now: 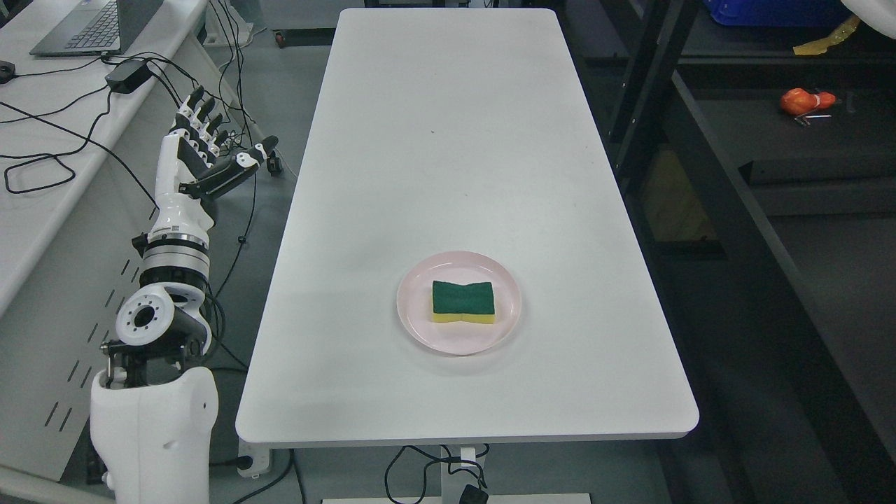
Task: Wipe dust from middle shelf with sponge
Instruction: 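Raise the left hand from the rest pose toward the table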
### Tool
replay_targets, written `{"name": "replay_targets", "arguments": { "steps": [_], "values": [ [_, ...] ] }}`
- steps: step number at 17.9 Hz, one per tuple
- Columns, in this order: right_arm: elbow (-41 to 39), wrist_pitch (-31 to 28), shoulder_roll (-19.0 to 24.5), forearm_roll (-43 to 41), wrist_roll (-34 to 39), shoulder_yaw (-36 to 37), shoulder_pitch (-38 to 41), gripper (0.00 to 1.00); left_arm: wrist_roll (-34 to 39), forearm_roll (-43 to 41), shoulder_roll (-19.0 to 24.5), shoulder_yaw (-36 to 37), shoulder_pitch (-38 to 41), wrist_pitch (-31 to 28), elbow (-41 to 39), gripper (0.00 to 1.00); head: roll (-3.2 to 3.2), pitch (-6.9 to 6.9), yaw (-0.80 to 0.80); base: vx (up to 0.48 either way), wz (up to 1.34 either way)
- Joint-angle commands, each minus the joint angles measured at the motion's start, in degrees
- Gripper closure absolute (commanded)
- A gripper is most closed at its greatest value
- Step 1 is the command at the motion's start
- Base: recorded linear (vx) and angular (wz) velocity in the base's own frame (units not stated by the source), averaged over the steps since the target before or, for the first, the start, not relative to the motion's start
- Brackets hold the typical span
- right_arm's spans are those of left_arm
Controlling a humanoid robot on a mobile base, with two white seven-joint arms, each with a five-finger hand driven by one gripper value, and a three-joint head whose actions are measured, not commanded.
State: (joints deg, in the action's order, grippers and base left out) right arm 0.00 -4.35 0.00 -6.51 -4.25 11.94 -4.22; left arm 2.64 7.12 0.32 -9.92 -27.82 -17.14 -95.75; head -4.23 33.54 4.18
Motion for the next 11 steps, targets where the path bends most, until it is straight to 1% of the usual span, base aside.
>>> {"name": "replay_targets", "arguments": {
  "steps": [1, 2, 5, 7, 8, 9, 11],
  "values": [
    [-1.0, -0.04, -1.0, 0.0, 0.03, 0.01, 0.0, 0.0, -0.01, -0.08, 2.57, 1.29, -0.3, 0.0, 0.65, 0.01, 0.0, 0.0, 0.0, 0.0, 0.0],
    [-1.0, -0.04, -1.0, 0.0, 0.03, 0.01, 0.0, 0.0, -0.01, -0.08, 2.66, 2.87, -0.4, 0.09, 0.65, 0.01, 0.0, 0.0, 0.0, 0.0, 0.0],
    [-1.0, -0.04, -1.0, 0.0, 0.03, 0.01, 0.0, 0.0, -0.44, -0.08, 3.54, 4.64, -0.75, 1.31, 0.57, 0.01, 0.0, 0.0, 0.0, 0.0, 0.0],
    [-1.0, -0.04, -1.0, 0.0, 0.03, 0.01, 0.0, 0.0, -2.89, -0.17, 6.6, 6.91, 0.91, 4.03, 0.57, 0.01, 0.0, 0.0, 0.0, 0.0, 0.0],
    [-1.0, -0.04, -1.0, 0.0, 0.03, 0.01, 0.0, 0.0, -4.04, -0.78, 8.8, 8.49, 2.84, 6.65, 0.57, 0.01, 0.0, 0.0, 0.0, 0.0, 0.0],
    [-1.0, -0.04, -1.0, 0.0, 0.03, 0.01, 0.0, 0.0, -4.31, -1.4, 10.04, 9.55, 4.51, 10.42, 0.57, 0.01, 0.0, 0.0, 0.0, 0.0, 0.0],
    [-1.0, -0.04, -1.0, 0.0, 0.03, 0.01, 0.0, 0.0, -5.01, -1.93, 10.93, 11.49, 9.07, 23.84, 0.57, 0.01, 0.0, 0.0, 0.0, 0.0, 0.0]
  ]
}}
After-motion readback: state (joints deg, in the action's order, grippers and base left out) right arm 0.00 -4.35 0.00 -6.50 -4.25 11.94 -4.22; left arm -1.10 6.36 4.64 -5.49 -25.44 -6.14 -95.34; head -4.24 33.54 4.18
